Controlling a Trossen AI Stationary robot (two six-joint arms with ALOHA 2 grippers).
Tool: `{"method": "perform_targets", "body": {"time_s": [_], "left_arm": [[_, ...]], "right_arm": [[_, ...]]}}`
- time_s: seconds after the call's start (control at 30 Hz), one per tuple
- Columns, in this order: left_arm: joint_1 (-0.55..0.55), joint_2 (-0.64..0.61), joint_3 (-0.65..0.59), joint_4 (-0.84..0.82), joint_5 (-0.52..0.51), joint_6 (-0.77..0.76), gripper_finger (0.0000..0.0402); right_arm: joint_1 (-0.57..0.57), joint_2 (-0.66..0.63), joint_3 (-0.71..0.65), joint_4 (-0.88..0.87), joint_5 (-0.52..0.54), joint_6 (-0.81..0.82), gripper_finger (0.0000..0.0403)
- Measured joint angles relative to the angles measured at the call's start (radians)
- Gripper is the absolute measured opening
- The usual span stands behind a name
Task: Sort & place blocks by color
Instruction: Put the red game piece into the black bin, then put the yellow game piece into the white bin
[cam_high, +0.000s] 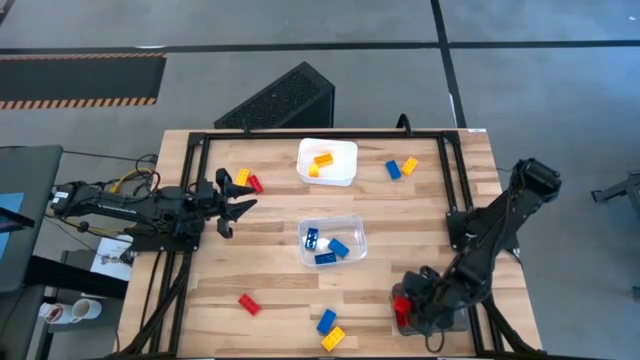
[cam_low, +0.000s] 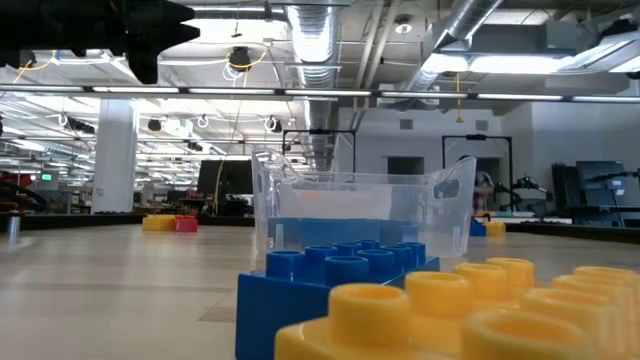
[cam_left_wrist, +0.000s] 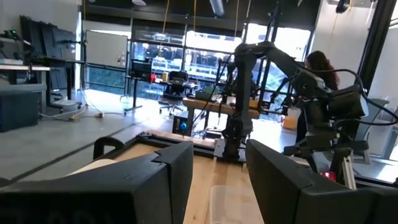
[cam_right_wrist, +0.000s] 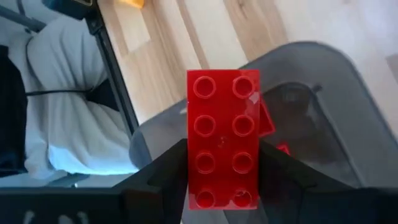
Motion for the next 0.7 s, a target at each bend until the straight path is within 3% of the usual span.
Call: {"method": "perform_targets", "body": {"time_s": [0.27, 0.53, 0.7], "left_arm": [[0.0, 0.001, 0.0, -0.025, -0.008, -0.021, 0.0135], [0.0, 0.001, 0.0, -0.066, -0.007, -0.068, 0.0135], [0.0, 0.001, 0.0, -0.068, 0.012, -0.08, 0.0135]], "right_arm": [[-0.04, -0.015, 0.001, 0.003, -0.004, -0.001, 0.0195], [-0.102, -0.016, 0.001, -0.008, -0.044, -0.08, 0.0228], [-0.199, -0.064, 0.001, -0.014, -0.128, -0.142, 0.0231]]}}
